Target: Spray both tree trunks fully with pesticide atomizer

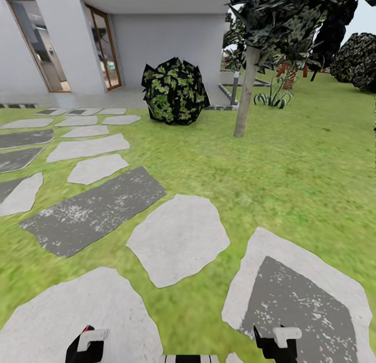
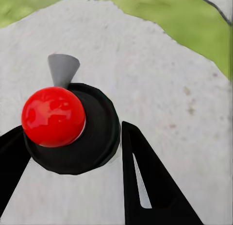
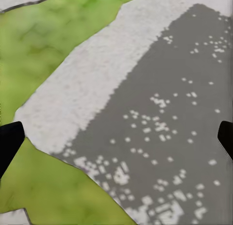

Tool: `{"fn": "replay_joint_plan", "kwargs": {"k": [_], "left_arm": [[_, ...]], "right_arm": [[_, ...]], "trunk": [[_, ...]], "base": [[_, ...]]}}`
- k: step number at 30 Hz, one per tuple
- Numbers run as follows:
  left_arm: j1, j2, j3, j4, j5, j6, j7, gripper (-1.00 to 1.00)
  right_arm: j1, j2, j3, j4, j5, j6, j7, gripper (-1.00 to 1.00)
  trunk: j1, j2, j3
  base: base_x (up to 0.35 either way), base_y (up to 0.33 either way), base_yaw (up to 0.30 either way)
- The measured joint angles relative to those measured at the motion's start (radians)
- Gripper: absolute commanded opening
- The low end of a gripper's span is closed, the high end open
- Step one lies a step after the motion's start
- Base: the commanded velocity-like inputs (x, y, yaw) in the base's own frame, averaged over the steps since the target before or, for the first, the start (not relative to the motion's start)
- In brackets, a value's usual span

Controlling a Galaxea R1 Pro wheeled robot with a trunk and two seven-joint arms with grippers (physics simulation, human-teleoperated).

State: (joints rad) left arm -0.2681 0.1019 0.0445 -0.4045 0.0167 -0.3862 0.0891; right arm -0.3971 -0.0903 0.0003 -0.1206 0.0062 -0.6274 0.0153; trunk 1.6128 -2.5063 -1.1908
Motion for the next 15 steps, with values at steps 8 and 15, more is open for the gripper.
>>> {"fn": "replay_joint_plan", "kwargs": {"k": [8,15], "left_arm": [[0.0,-0.001,0.0,0.0,0.0,-0.007,0.0,-1.0],[0.0,-0.001,0.0,0.0,0.0,-0.008,0.0,-1.0]], "right_arm": [[0.001,0.0,0.0,0.0,0.001,-0.001,0.0,1.0],[0.011,0.0,0.0,0.0,0.001,-0.016,0.001,1.0]], "trunk": [[-0.004,0.002,0.031],[-0.007,0.004,0.058]], "base": [[0.0,0.0,0.0],[0.0,0.0,0.0]]}}
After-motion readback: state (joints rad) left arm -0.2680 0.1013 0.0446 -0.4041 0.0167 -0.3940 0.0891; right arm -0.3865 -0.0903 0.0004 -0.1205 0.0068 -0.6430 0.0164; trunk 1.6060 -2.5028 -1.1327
